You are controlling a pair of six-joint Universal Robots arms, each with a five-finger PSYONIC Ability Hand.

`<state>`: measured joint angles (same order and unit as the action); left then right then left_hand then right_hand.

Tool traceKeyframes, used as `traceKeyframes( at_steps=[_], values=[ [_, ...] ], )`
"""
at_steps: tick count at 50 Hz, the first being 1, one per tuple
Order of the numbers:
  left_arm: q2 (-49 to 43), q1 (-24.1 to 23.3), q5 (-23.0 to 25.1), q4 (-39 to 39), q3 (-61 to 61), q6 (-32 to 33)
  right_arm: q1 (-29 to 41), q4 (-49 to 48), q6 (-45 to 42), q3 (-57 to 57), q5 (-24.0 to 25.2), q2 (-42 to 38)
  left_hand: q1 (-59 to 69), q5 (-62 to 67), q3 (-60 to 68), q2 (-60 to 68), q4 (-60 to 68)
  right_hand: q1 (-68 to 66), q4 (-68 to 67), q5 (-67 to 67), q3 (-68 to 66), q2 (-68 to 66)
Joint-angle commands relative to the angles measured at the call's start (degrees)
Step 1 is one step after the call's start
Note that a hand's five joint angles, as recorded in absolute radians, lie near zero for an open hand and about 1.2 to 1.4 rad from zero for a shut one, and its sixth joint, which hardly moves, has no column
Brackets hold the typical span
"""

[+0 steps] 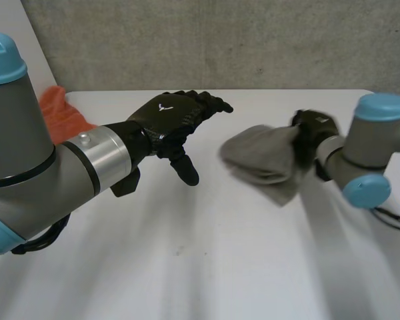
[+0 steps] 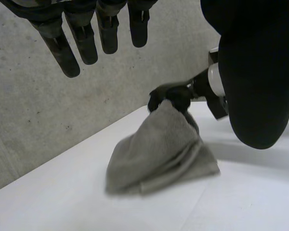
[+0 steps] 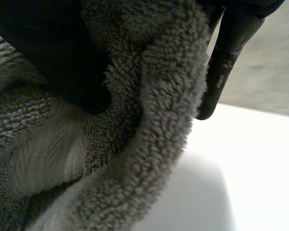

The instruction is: Fold the laundry.

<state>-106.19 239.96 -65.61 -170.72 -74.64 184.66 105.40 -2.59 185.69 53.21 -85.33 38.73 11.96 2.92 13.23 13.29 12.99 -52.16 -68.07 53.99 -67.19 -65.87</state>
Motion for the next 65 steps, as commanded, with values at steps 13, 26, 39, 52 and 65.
traceKeyframes(
  at_steps=[13,26,39,52,65],
  values=[
    [-1.4,-0.3,0.0,-0.1,0.0,-0.2,-22.4,6.8,-9.6,-41.9,-7.9,-22.6,5.0,4.0,3.7,3.6,4.0,-27.8,-11.9,16.0,-12.8,-14.1],
    [-2.9,-0.4,0.0,-0.1,0.1,-0.4,-25.8,8.5,-15.4,-42.3,-3.4,-25.3,5.0,4.0,3.7,3.6,4.0,42.2,58.1,-54.0,57.2,55.9],
    [-2.8,-0.4,0.0,-0.1,0.2,-0.5,-28.8,14.8,-21.3,-42.0,-2.4,-25.1,5.0,4.0,3.7,3.6,4.0,42.2,58.1,-54.0,57.2,55.9],
    [-2.3,-0.4,-0.1,0.0,0.0,-0.5,-28.6,23.1,-43.8,-37.7,-6.7,-13.6,5.0,4.0,3.7,3.6,4.0,42.2,58.1,-54.0,57.2,55.9],
    [-0.4,0.3,-2.8,-0.5,1.2,-0.4,-21.5,8.6,-63.1,-33.3,-15.4,0.2,4.3,3.3,3.0,3.0,3.3,42.2,58.1,-54.0,57.2,55.9]
  ],
)
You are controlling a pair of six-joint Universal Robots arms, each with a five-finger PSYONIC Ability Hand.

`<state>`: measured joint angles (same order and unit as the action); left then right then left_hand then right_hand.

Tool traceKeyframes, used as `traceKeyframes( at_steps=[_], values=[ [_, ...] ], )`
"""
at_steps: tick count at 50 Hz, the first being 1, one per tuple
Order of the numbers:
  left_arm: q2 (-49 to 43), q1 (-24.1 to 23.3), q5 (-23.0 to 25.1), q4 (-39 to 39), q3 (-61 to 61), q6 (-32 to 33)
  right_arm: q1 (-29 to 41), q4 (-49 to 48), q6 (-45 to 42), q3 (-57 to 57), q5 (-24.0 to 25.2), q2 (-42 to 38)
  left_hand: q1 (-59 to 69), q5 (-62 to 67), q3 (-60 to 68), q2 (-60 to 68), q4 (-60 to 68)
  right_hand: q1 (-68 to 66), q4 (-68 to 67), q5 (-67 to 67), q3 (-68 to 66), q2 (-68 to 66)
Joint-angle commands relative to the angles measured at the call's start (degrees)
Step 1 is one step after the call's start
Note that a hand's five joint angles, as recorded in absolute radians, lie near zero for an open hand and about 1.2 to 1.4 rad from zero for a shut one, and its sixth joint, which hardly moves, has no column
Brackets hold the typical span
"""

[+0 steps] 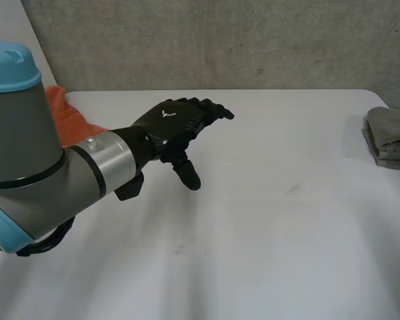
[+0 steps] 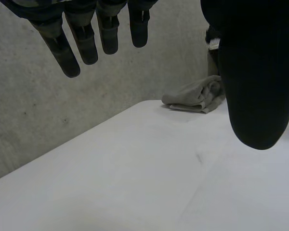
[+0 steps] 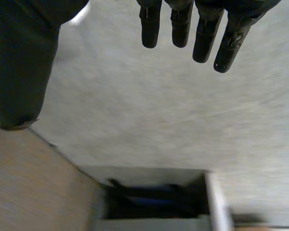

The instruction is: Fold the laundry.

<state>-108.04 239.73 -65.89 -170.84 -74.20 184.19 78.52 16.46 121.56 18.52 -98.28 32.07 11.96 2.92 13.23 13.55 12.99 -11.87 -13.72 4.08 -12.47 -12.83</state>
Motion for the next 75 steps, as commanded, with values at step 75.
traceKeyframes(
  at_steps=[75],
  values=[
    [-24.5,26.6,-17.6,-21.7,16.8,22.5,34.7,-28.7,31.4,83.0,17.2,39.0,68.0,67.1,66.8,66.4,67.0,1.9,3.7,-4.1,2.5,2.8]
  ],
)
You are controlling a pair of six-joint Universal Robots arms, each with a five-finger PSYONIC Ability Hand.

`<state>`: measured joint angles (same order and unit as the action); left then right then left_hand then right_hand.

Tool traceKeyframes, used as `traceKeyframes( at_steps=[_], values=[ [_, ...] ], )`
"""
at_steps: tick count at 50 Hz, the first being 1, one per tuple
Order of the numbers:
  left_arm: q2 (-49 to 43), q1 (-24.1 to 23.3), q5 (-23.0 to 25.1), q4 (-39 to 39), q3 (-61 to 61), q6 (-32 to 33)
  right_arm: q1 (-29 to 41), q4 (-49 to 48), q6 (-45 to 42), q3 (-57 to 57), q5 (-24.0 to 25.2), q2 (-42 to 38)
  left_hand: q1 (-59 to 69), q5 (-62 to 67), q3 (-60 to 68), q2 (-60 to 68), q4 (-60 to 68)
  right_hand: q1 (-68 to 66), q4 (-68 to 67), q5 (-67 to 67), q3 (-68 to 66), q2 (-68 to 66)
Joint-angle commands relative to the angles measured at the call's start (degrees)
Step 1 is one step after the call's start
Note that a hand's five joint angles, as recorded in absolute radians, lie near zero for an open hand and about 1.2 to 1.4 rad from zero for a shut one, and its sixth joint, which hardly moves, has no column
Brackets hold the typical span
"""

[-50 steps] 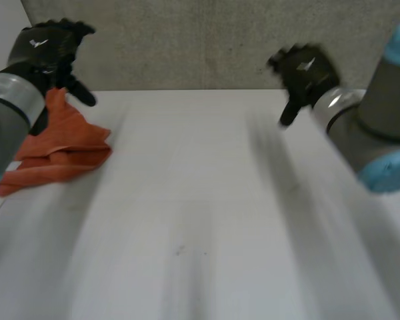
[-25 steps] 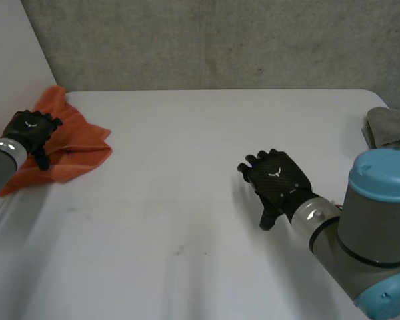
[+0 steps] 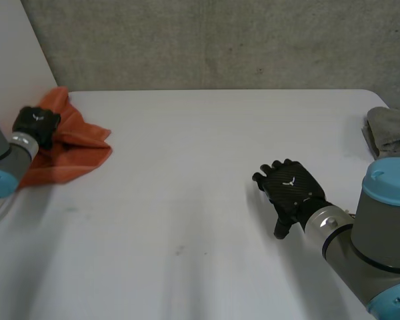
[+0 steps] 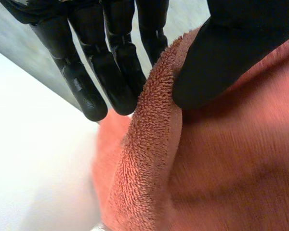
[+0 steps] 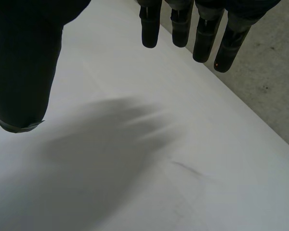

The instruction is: Fold the laundry.

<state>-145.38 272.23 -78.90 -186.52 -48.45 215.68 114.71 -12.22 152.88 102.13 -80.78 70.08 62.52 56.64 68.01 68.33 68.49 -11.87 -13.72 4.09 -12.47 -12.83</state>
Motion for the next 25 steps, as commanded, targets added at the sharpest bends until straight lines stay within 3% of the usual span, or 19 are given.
traceKeyframes(
  at_steps=[1,7,10,13,17,19,21,22,25],
  values=[
    [16.6,-8.3,-4.4,-6.2,-11.5,-13.0,-1.8,0.0,0.0,-0.7,-0.5,1.1,17.5,13.4,12.0,11.7,11.5,1.9,3.7,-4.1,2.5,2.8],
    [28.0,-17.6,-2.8,-5.0,-21.5,-24.3,-5.5,0.1,0.2,-1.6,-1.3,3.3,17.5,13.4,12.0,11.7,11.5,1.9,3.7,-4.1,2.5,2.8],
    [32.0,-24.7,1.1,-4.6,-27.0,-30.3,-8.5,0.1,0.5,-2.2,-1.5,4.9,17.5,13.4,12.0,11.7,11.5,1.9,3.7,-4.1,2.5,2.8],
    [32.8,-32.7,6.1,-5.2,-30.9,-36.4,-10.6,0.1,0.8,-2.9,-2.1,6.1,17.5,13.4,12.0,11.7,11.5,1.9,3.7,-4.1,2.5,2.8],
    [30.2,-39.9,9.3,-5.5,-31.9,-40.8,-11.9,0.0,0.9,-3.3,-2.8,6.9,17.5,13.4,12.0,11.7,11.5,1.9,3.7,-4.1,2.5,2.8],
    [27.3,-41.3,9.3,-5.6,-31.0,-41.3,-12.5,0.1,0.9,-3.5,-3.1,6.9,17.5,13.4,12.0,11.7,11.5,1.9,3.7,-4.1,2.5,2.8],
    [23.6,-42.8,8.9,-6.0,-28.6,-40.9,-12.7,0.1,0.8,-3.6,-3.1,6.9,-34.7,-38.8,-40.2,-40.5,-40.7,1.9,3.7,-4.1,2.5,2.8],
    [23.3,-43.2,8.8,-5.8,-27.8,-40.9,-12.8,0.1,0.8,-3.6,-3.1,6.9,-52.5,-56.6,-58.0,-58.3,-58.5,1.9,3.7,-4.1,2.5,2.8],
    [23.5,-43.2,8.0,-5.5,-25.7,-40.9,-12.8,0.2,0.8,-3.5,-3.1,6.9,-52.5,-56.6,-58.0,-58.3,-58.5,1.9,3.7,-4.1,2.5,2.8]
  ],
)
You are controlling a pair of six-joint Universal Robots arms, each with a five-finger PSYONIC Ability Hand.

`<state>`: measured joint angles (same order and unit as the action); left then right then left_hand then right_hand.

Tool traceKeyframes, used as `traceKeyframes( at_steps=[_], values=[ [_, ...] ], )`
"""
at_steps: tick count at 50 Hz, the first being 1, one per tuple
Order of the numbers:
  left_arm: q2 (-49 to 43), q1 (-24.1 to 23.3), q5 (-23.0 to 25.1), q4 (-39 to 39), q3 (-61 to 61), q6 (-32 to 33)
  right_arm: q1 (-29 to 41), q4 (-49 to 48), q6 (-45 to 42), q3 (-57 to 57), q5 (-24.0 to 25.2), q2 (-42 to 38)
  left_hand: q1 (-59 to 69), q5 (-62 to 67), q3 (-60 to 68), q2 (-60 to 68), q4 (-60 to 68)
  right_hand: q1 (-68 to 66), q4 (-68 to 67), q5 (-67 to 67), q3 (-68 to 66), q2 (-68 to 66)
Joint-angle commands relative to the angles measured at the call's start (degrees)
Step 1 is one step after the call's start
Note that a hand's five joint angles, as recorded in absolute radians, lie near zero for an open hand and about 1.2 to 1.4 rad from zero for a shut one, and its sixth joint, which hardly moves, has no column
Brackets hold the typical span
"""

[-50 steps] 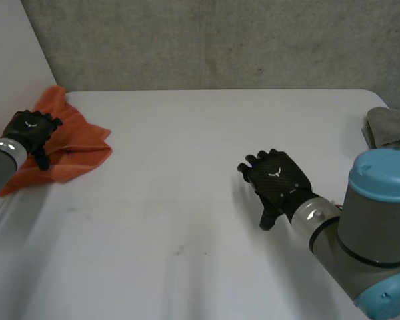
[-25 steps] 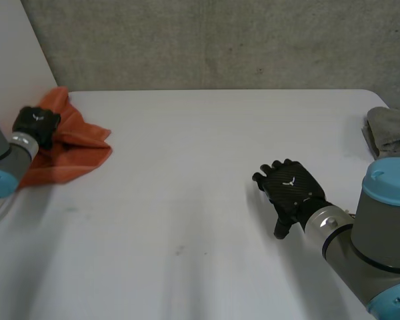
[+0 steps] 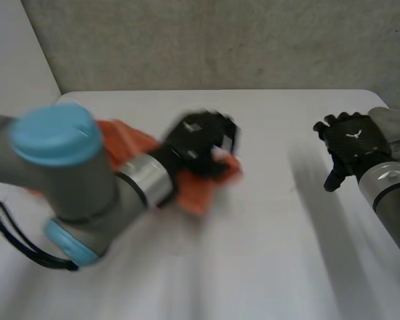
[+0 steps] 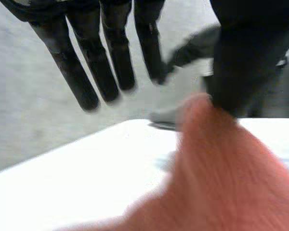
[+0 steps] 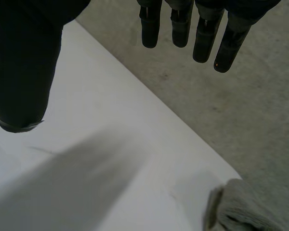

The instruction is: Fold the laundry.

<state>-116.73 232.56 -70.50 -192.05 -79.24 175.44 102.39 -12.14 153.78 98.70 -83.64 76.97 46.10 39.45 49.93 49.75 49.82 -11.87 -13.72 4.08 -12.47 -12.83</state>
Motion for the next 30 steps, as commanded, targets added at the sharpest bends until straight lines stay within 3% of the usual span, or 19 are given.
traceKeyframes(
  at_steps=[1,9,15,19,24,30],
  values=[
    [-5.1,-3.4,-0.6,0.0,5.1,-0.8,-0.4,0.1,-0.1,0.0,-0.2,0.0,-36.1,-39.5,-39.9,-39.8,-39.8,1.9,3.7,-4.1,2.5,2.8],
    [3.4,6.3,-1.6,0.5,0.7,-0.4,0.4,0.5,-0.6,-0.1,0.9,-0.1,-35.4,-38.7,-39.2,-39.0,-39.1,1.9,3.7,-4.1,2.5,2.8],
    [10.8,14.6,-2.1,2.1,-4.3,2.8,3.8,1.6,-2.7,0.9,6.6,0.5,-33.0,-36.4,-36.9,-36.7,-36.7,1.9,3.7,-4.1,2.5,2.8],
    [11.9,20.6,-3.0,4.3,-6.1,11.0,10.3,7.3,-3.5,0.8,10.7,1.5,-33.0,-36.4,-36.9,-36.7,-36.7,1.9,3.7,-4.1,2.5,2.8],
    [11.5,28.6,-3.2,9.4,-7.8,23.9,15.8,12.1,-3.1,1.3,11.3,1.3,-32.5,-35.9,-36.3,-36.2,-36.2,1.9,3.7,-4.1,2.5,2.8],
    [11.0,34.8,-3.5,14.2,-10.4,28.9,22.1,9.9,-3.1,4.7,11.5,-0.8,-30.5,-33.9,-34.3,-34.2,-34.2,1.9,3.7,-4.1,2.5,2.8]
  ],
)
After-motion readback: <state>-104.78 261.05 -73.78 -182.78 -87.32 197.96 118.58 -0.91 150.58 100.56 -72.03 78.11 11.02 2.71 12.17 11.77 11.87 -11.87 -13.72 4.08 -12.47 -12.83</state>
